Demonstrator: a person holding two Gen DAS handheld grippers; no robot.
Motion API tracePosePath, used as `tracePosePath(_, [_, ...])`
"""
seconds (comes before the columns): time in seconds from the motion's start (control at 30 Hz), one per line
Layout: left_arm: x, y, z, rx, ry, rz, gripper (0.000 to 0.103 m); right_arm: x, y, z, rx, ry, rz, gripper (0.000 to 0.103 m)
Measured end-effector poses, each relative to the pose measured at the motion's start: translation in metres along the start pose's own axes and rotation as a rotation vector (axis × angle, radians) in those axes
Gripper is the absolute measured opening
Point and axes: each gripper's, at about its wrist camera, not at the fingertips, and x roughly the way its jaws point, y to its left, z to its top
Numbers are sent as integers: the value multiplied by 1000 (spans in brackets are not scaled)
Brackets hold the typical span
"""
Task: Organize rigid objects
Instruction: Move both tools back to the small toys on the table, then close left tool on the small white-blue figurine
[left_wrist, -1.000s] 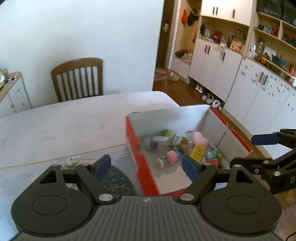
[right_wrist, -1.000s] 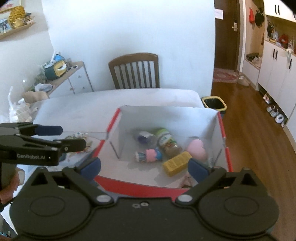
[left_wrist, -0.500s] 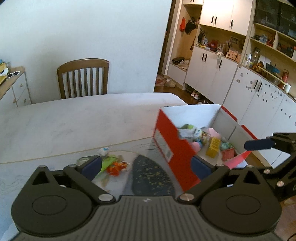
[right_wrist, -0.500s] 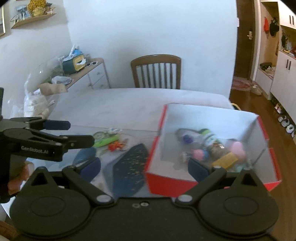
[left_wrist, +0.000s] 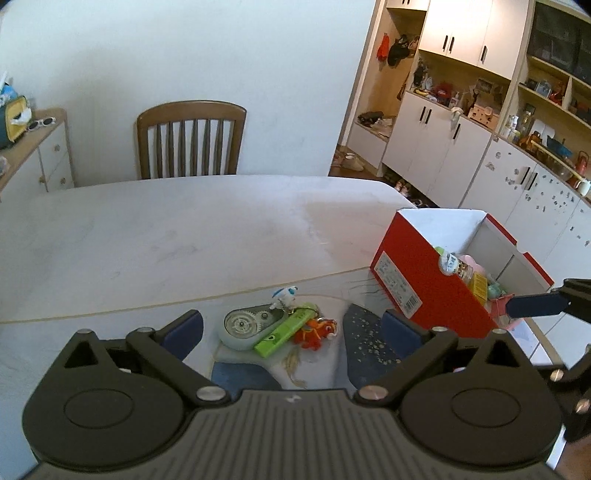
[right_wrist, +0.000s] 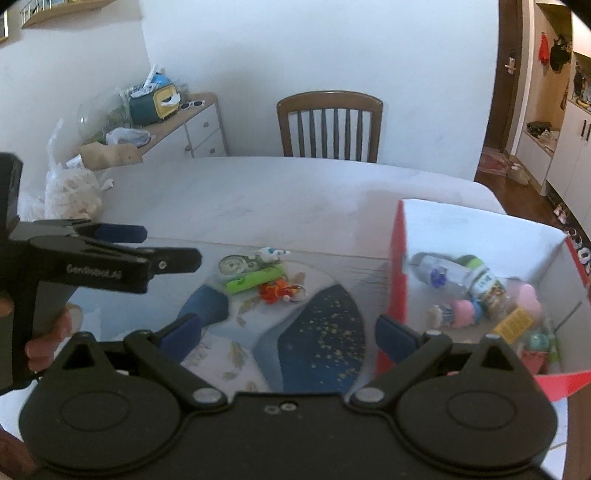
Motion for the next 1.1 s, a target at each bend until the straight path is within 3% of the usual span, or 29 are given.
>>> tracePosePath(0.1, [10,9,3,-7,5,-29,103,15,9,4,-33,2,-11,100])
tracePosePath(0.37, [45,19,15,33,15,-23,103,64,20,8,-67,49,-26,95])
tracePosePath(0.6, [82,30,17,44,64,-14,103,104,21,6,-114,83,-44,85])
tracePosePath(0.97, [124,17,14,154,101,-27,102,146,23,3,-183,108,-30,74])
tracePosePath(1.1, [137,16,17,150,119,-27,100,155,24,2,-197,102,-23,74])
